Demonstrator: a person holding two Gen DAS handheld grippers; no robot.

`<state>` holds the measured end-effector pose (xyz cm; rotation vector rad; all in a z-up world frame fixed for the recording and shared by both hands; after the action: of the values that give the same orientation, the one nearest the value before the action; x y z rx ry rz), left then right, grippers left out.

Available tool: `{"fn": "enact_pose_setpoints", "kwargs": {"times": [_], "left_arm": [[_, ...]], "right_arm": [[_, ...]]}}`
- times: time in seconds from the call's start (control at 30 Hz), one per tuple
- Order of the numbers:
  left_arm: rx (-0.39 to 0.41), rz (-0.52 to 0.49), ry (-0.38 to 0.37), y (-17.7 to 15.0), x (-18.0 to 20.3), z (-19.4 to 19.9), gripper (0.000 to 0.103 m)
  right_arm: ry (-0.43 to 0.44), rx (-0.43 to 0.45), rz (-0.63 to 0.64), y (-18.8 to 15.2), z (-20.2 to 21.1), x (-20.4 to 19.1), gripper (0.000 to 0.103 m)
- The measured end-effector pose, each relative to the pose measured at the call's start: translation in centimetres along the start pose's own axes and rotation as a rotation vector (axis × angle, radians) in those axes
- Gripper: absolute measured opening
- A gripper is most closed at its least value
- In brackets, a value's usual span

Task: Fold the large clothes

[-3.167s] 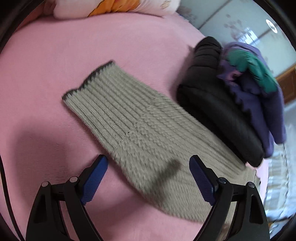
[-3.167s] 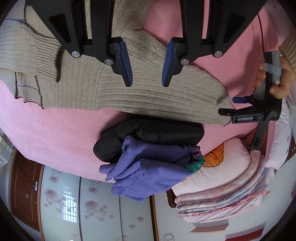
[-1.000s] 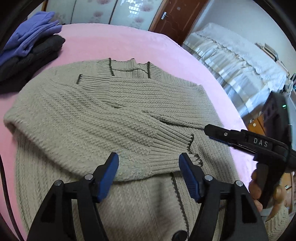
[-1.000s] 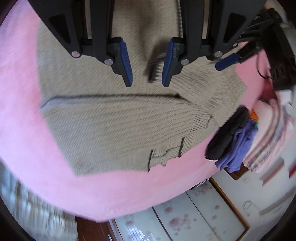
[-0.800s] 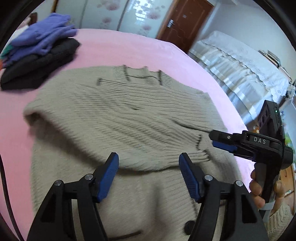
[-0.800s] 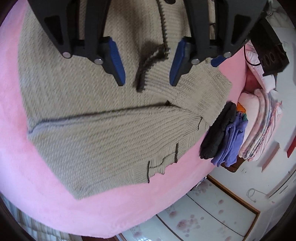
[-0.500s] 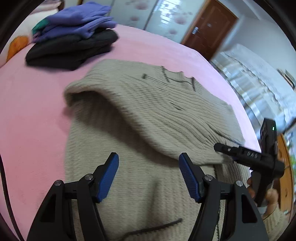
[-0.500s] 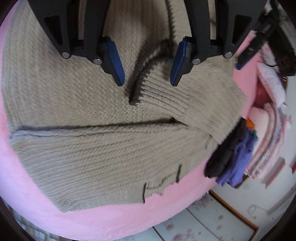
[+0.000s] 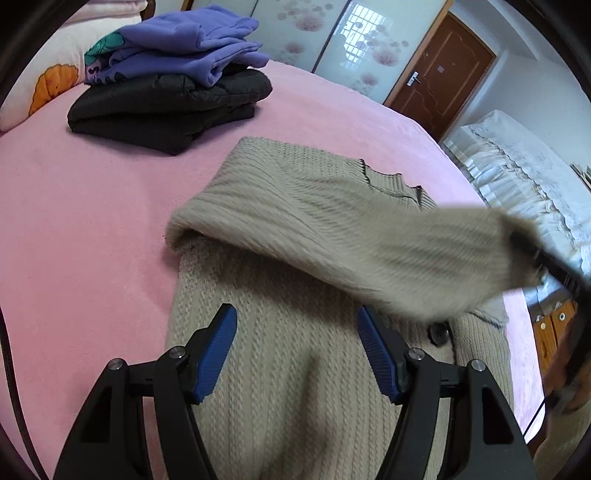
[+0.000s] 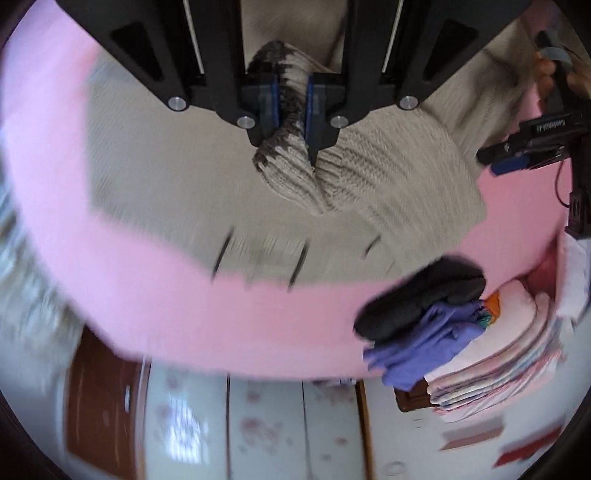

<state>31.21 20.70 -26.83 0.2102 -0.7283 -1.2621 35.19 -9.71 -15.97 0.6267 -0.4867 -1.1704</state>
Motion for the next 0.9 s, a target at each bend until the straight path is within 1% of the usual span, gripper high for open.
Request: {"fn": "enact_pose_setpoints", "kwargs": {"times": [0.07, 0.17, 0.23, 0.3, 0.43, 0.57, 0.67, 0.73, 0.77, 0.8, 0.83, 0.87, 0.9], "left_arm": [[-0.006, 0.02, -0.002, 0.5, -0.4, -0.9, 0.066], [-0.018, 0.045, 0.003, 1.0, -0.8, -2.2, 0.066], [-0.032, 0.058, 0.006, 1.3, -1.0, -3.0, 0.066], [-0.037, 0.064, 0.005, 1.8, -1.0, -3.2, 0.066], [0.01, 0.033, -0.008, 3.2, -0.2, -1.9, 0.066], [0.109, -0.021, 0.02, 5.8, 0.9, 0.0, 0.066], [0.113, -0.057, 0.049, 7.7, 1.4, -1.1, 0.066], [0.083, -0.097, 0.081, 8.8, 1.7, -2.9, 0.066], [0.061, -0.115, 0.102, 9.2, 1.8, -4.1, 0.066], [0.027, -0.127, 0.129, 9.6, 1.9, -5.5, 0.066], [-0.004, -0.13, 0.148, 9.8, 1.8, -6.7, 0.066], [-0.015, -0.127, 0.158, 9.8, 1.6, -7.4, 0.066], [-0.02, -0.121, 0.163, 9.8, 1.4, -7.7, 0.066]], "right_arm": [[-0.081, 0.039, 0.055, 2.4, 0.3, 0.7, 0.009], [-0.151, 0.058, 0.07, 5.1, -0.5, 2.4, 0.009], [-0.195, 0.046, 0.067, 6.5, -2.1, 3.8, 0.009], [-0.204, 0.008, 0.044, 7.1, -4.2, 5.3, 0.009], [-0.226, -0.066, 0.008, 6.6, -8.2, 7.3, 0.009], [-0.201, -0.14, -0.087, 4.9, -11.3, 9.7, 0.01], [-0.185, -0.193, -0.146, 3.6, -13.0, 11.1, 0.013], [-0.189, -0.236, -0.176, 2.7, -14.0, 11.7, 0.019], [-0.183, -0.259, -0.192, 2.5, -14.3, 11.9, 0.025], [-0.168, -0.281, -0.22, 2.2, -14.4, 12.4, 0.03], [-0.148, -0.287, -0.256, 1.9, -14.1, 12.9, 0.032], [-0.119, -0.274, -0.297, 1.7, -13.3, 13.7, 0.039], [-0.087, -0.253, -0.333, 1.5, -12.3, 14.3, 0.049]]}}
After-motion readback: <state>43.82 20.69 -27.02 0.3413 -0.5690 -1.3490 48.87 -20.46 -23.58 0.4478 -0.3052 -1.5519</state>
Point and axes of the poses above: each gripper's, at about its wrist camera, not at the fingertips, and z roughly against the way its jaws point, x to its right, y to its top, the point moved 2 cm from there along -z, roughly the way its jaws point, and after that the axes turned 2 degrees about z, right-handed, at the moved point
